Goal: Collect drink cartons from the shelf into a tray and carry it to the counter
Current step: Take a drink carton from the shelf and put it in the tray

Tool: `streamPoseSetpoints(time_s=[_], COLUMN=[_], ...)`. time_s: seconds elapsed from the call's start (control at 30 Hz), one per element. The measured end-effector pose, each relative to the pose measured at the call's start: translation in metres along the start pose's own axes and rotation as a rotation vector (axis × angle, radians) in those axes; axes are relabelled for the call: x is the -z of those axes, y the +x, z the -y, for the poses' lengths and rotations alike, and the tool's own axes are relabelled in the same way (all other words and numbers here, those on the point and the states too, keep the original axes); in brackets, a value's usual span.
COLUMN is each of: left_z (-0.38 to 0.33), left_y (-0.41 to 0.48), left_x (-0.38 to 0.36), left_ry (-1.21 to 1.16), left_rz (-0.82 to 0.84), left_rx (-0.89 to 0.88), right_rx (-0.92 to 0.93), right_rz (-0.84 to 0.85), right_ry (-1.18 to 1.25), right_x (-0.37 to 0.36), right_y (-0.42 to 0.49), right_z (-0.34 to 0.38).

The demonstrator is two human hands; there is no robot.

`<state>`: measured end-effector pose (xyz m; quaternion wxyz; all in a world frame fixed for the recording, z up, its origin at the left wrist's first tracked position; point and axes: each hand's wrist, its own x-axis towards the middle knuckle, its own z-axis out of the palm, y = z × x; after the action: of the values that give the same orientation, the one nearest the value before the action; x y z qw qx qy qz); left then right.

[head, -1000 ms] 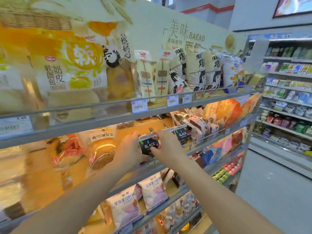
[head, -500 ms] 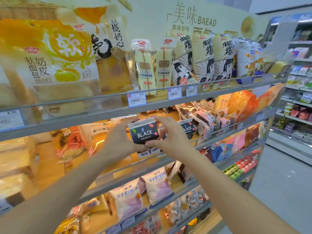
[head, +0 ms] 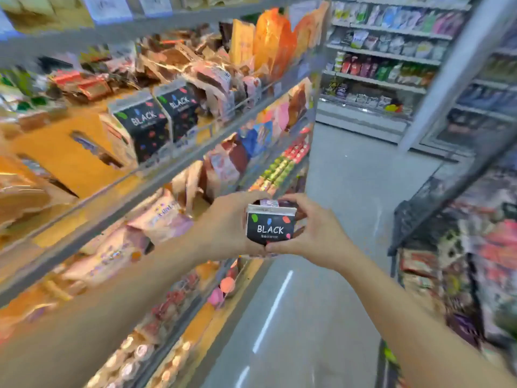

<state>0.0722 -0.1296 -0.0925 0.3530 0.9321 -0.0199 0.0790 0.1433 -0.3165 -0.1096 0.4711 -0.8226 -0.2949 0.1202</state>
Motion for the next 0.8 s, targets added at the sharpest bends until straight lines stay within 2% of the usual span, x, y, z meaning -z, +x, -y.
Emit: streamPoseSetpoints(time_s=[0.03, 0.13, 0.27, 0.47, 0.63, 0.8], left_z=[-0.002, -0.010, -0.013, -0.009, 0.034, 0.118], left_y=[0.000, -0.005, -0.020, -0.060, -0.100, -0.138], left_x=[-0.030, -0.128, -0.255, -0.439, -0.584, -0.710], left_ry=[-0.023, -0.025, -0.116, -0.196, -0.227, -0.212], left_rz=[0.067, 0.238, 0.374, 0.488, 0.557, 0.613], left_rx=[-0.040, -0.002, 0.061, 0.143, 0.205, 0.290], right_rx=[-0.075, -0.256, -0.431, -0.614, -0.730, -0.775], right_rz=[-0.012, -0.036, -0.106, -0.206, -0.194, -0.152], right_ry=[-0.025, -0.111, -0.157, -0.183, -0.204, -0.154], right_x=[0.003, 0.013, 0.017, 0.001, -0.050, -0.126], right_y=[-0.018, -0.073, -0.147, -0.252, -0.314, -0.349], right_z=[-0.024, -0.092, -0.184, -0.339, -0.477, -0.606])
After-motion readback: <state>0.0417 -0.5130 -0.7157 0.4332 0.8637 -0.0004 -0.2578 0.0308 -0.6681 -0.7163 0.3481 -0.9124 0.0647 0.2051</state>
